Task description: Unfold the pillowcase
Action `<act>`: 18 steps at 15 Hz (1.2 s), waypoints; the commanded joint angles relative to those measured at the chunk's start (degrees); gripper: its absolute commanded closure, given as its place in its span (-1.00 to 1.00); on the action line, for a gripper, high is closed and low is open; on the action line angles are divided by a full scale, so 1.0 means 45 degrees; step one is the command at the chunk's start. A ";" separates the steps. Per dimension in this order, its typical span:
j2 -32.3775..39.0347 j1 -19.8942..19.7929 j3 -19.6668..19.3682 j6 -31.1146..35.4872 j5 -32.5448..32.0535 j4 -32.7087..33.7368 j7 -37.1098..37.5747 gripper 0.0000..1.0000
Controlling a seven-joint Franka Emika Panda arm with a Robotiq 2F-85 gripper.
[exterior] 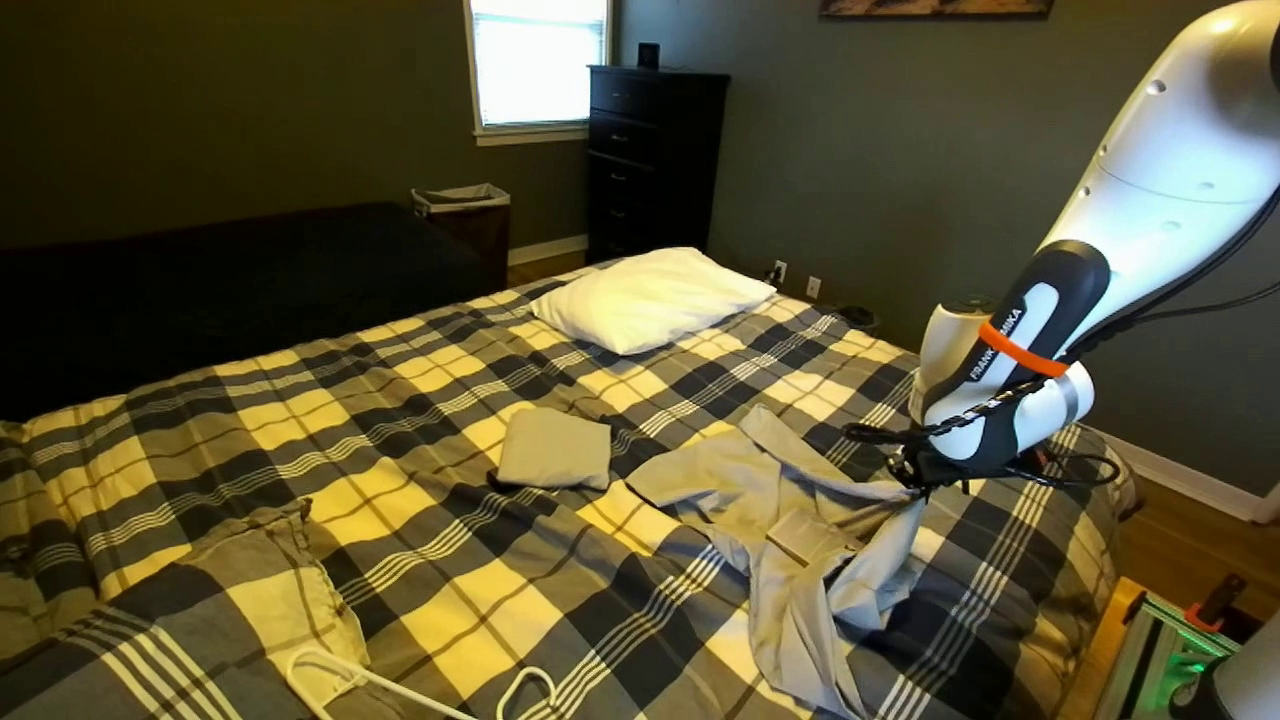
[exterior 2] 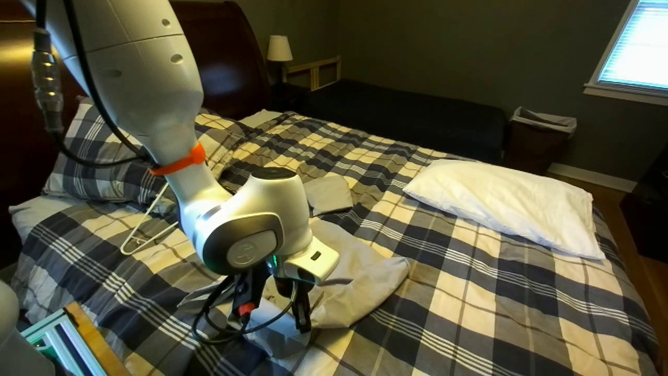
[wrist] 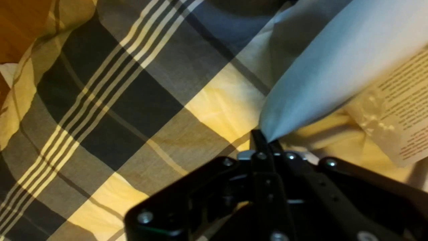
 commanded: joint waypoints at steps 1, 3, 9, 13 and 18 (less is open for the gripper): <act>0.0096 0.0795 -0.1689 0.0196 -0.0867 0.0004 0.0752 0.99; 0.0019 0.0503 -0.1297 0.0050 -0.0452 0.0038 0.0230 0.97; 0.1020 0.1405 -0.2940 0.0087 -0.0849 0.0282 0.1017 0.99; 0.1511 0.1737 -0.5185 -0.0195 -0.0638 0.0170 0.1102 0.99; 0.1950 0.1253 -0.5568 -0.0598 0.0972 0.0717 0.0422 0.42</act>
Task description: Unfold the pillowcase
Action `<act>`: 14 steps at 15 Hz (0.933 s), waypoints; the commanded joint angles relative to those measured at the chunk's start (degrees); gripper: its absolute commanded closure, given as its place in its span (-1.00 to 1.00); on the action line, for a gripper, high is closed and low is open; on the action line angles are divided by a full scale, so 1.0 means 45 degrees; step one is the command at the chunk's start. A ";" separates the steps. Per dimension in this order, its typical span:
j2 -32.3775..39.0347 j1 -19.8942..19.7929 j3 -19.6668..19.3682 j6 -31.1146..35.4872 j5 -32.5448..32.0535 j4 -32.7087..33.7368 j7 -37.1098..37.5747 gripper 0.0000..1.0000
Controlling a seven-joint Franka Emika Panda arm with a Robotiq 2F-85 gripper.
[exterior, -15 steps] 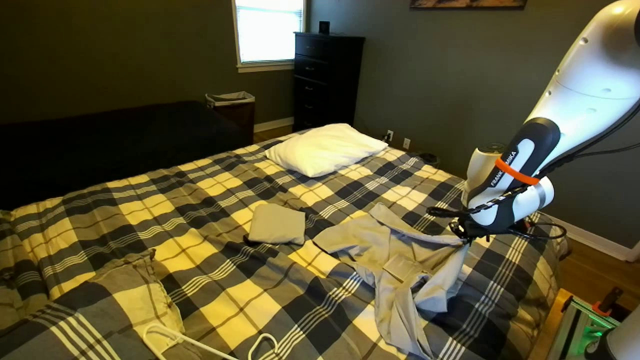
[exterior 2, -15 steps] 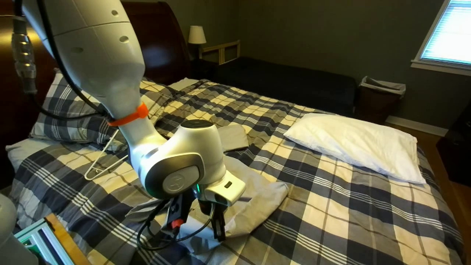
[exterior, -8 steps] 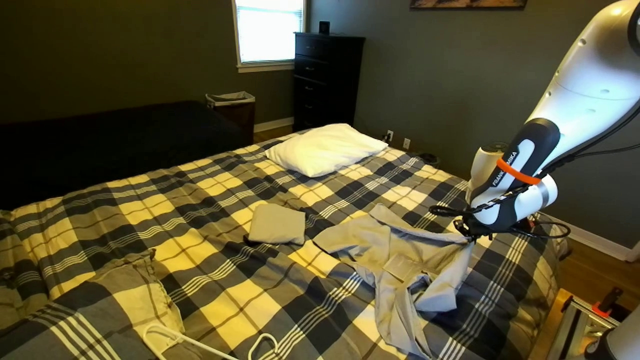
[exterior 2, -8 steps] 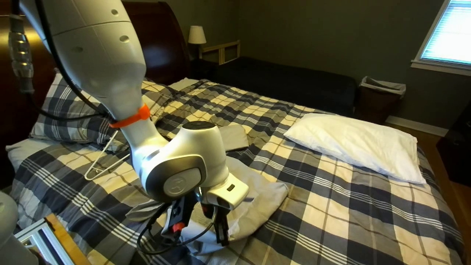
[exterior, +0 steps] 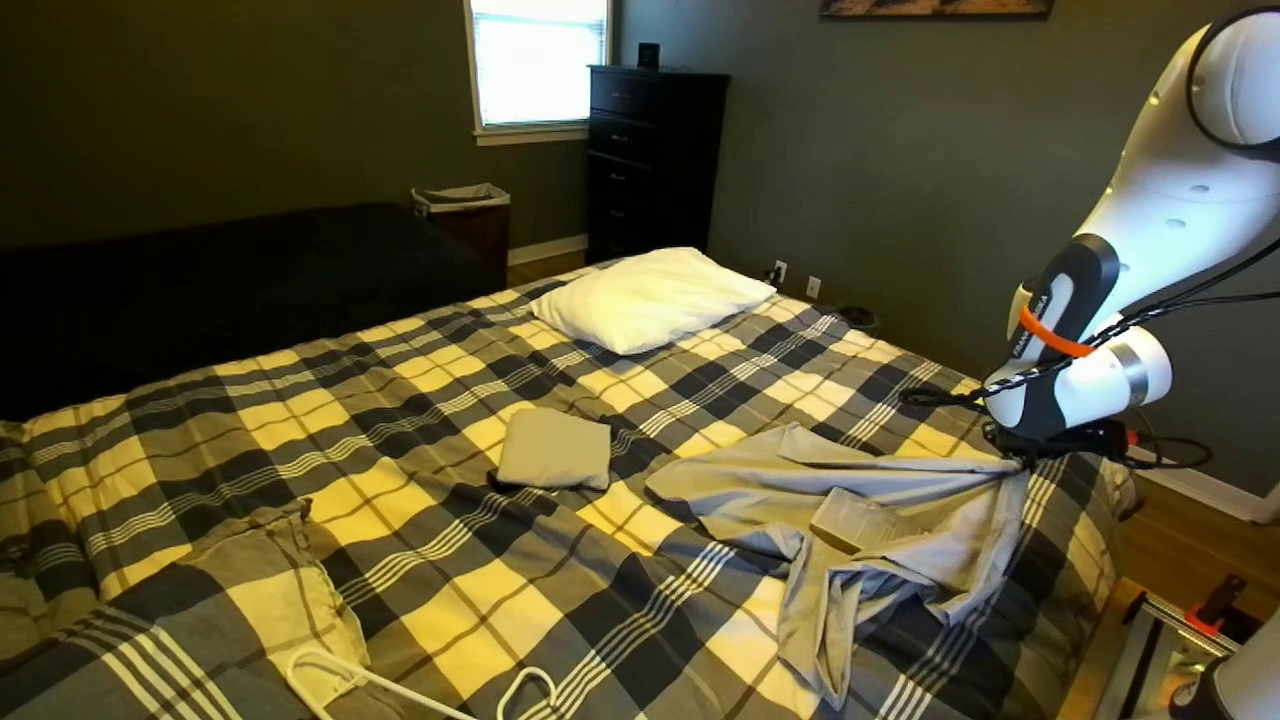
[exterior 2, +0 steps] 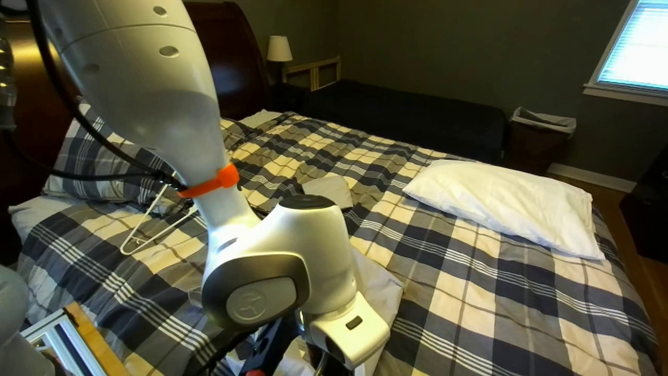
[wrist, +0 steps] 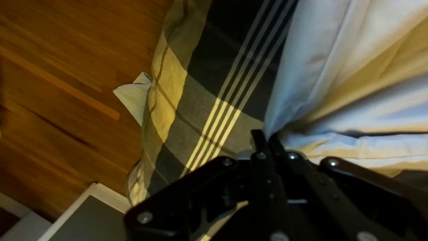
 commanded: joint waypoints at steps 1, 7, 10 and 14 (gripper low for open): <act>0.0404 -0.0165 0.0059 -0.0546 0.0963 0.0560 -0.0162 0.39; -0.0439 -0.0726 0.1813 0.0560 0.1134 0.0468 -0.1117 -0.50; -0.0992 -0.1646 0.3697 0.1148 0.0966 0.0223 -0.2102 -0.95; -0.1362 -0.3508 0.6257 0.1892 0.0631 0.0111 -0.3956 -1.00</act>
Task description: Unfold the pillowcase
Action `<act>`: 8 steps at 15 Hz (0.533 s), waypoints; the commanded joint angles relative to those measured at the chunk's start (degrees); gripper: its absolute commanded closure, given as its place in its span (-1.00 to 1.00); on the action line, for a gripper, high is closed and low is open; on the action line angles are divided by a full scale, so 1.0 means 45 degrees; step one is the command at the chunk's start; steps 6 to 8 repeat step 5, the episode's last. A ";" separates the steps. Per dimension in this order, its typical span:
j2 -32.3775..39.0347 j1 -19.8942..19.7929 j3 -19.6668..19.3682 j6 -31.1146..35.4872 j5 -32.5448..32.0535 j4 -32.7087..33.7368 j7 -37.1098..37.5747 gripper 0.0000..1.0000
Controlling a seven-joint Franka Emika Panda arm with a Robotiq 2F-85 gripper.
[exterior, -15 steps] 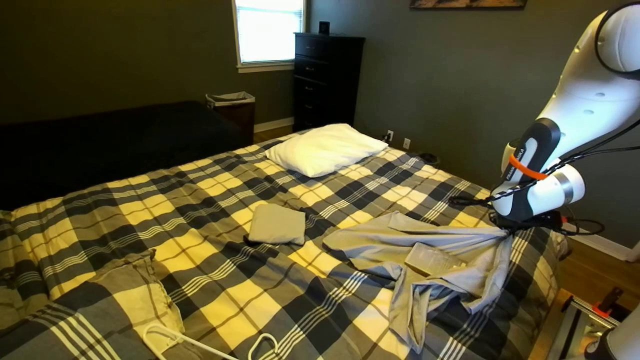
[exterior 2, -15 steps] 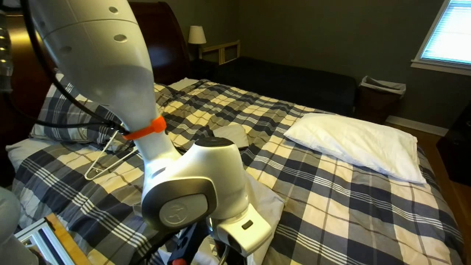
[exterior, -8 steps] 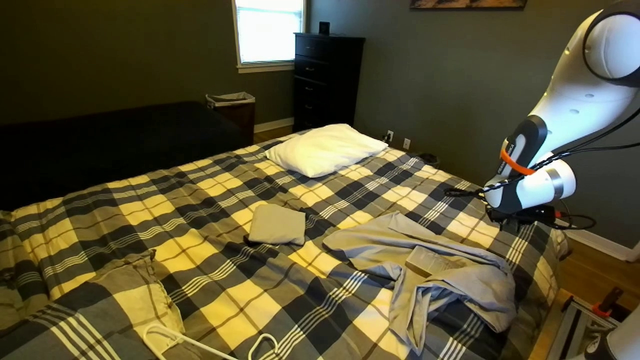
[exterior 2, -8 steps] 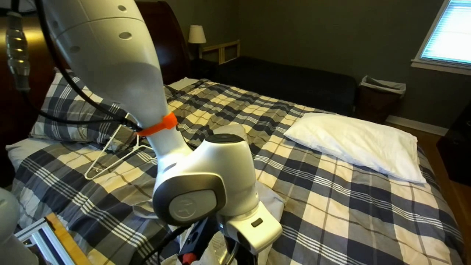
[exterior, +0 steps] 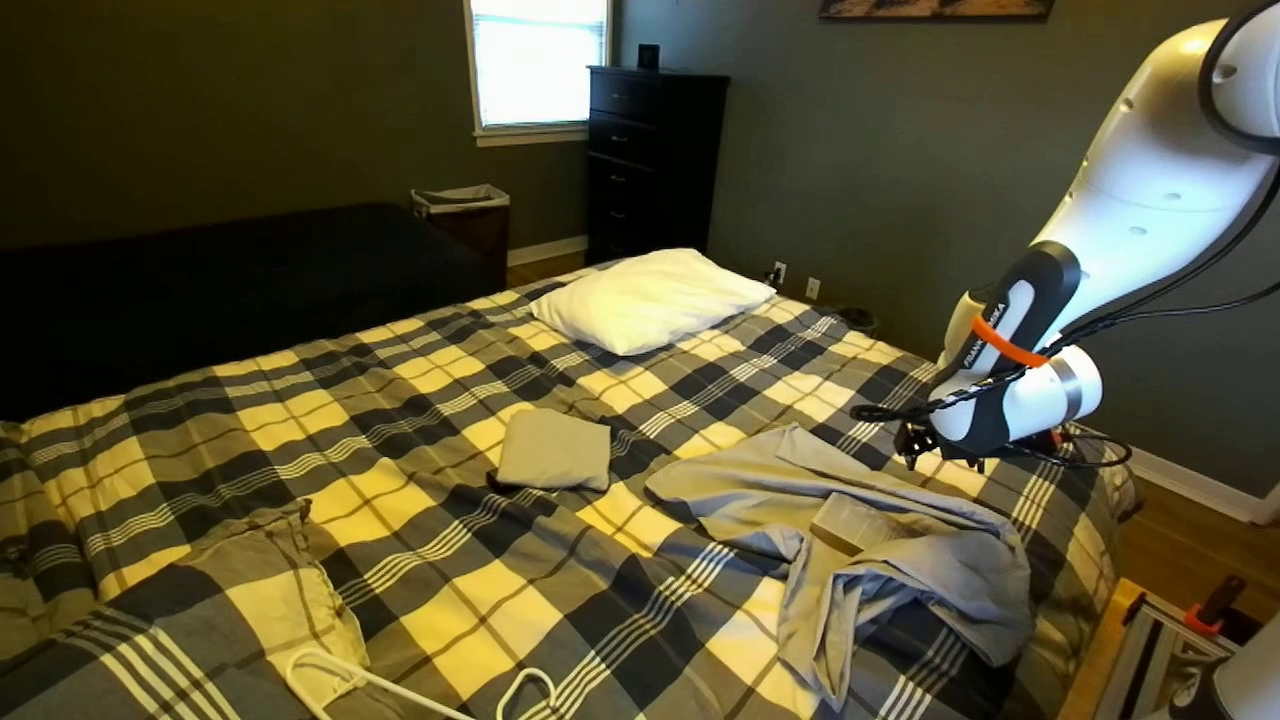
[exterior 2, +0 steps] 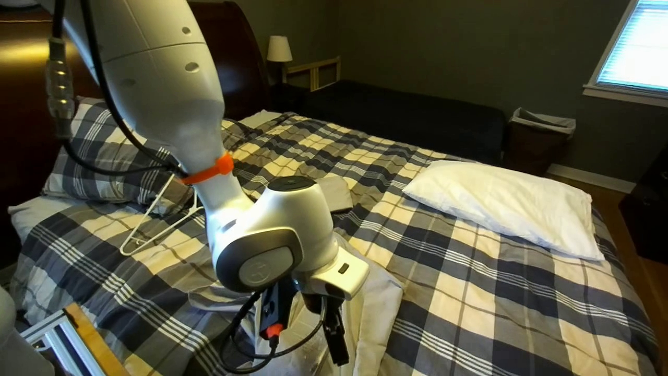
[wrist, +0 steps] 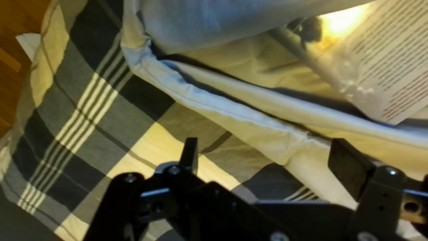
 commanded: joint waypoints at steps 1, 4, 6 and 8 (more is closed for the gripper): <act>-0.0926 -0.2256 0.2285 0.0605 -0.0397 -0.0379 -0.2101 -1.00; -0.0453 -0.2191 0.2543 0.0476 -0.0237 -0.0066 -0.2169 -1.00; -0.0535 -0.2503 0.2819 0.0480 -0.0245 -0.0060 -0.2317 -1.00; -0.0535 -0.2503 0.2819 0.0480 -0.0245 -0.0060 -0.2317 -1.00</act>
